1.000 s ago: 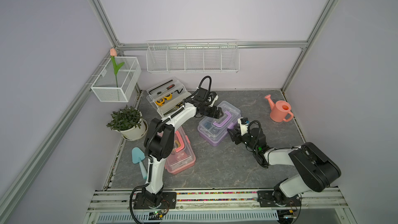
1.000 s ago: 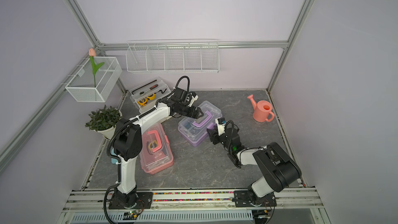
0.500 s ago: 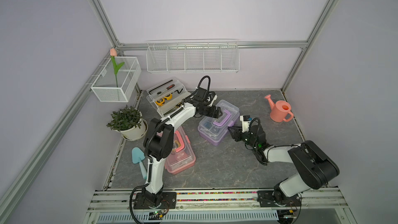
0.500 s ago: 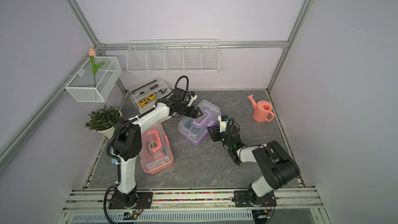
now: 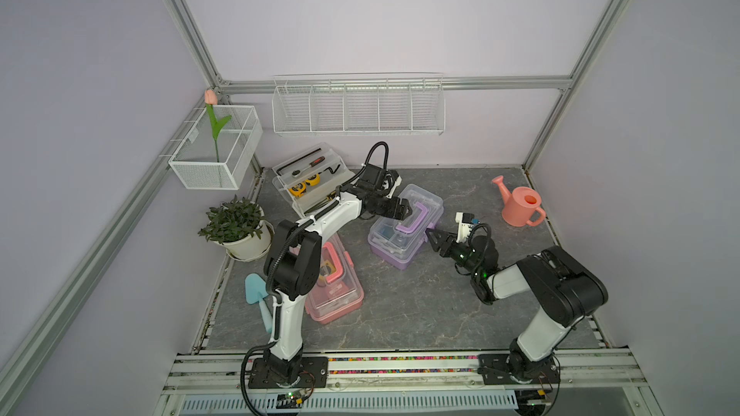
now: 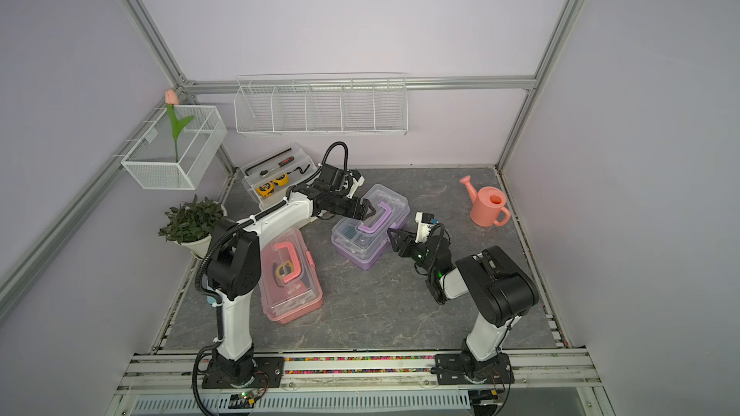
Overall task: Close toolboxes
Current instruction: Fasten the toolbox latch on the toolbox.
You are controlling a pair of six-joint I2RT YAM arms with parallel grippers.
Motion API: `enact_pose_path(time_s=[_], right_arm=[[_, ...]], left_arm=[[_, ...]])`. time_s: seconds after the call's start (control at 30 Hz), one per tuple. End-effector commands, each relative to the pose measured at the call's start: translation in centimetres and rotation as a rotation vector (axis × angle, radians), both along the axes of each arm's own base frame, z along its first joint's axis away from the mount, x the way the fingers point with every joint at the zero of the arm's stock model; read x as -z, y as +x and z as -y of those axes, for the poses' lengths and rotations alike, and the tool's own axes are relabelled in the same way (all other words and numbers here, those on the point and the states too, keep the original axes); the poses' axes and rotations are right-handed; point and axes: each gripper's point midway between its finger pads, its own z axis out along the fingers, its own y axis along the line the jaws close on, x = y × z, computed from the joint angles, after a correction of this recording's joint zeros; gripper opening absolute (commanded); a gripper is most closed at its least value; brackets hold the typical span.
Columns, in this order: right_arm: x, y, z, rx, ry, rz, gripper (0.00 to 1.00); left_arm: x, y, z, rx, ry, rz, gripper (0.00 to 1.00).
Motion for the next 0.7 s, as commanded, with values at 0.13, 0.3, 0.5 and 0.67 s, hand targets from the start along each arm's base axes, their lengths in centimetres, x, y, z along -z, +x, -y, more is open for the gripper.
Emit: enact_pose_path(time_s=[0.13, 0.3, 0.5, 0.67], right_arm=[[-0.7, 0.3, 0.0, 0.001, 0.096, -0.005, 0.56], [1.3, 0.4, 0.1, 0.011, 0.121, -0.078, 0.47], [1.7, 0.5, 0.4, 0.034, 0.122, -0.109, 0.57], [3.3, 0.5, -0.1, 0.024, 0.130, -0.227, 0.60]], left_arm=[[1.8, -3.4, -0.2, 0.032, 0.032, -0.134, 0.89], [2.1, -3.6, -0.5, 0.025, 0.037, -0.138, 0.89], [2.3, -3.8, -0.7, 0.022, 0.040, -0.143, 0.89], [2.4, -3.9, -0.7, 0.023, 0.042, -0.145, 0.89]])
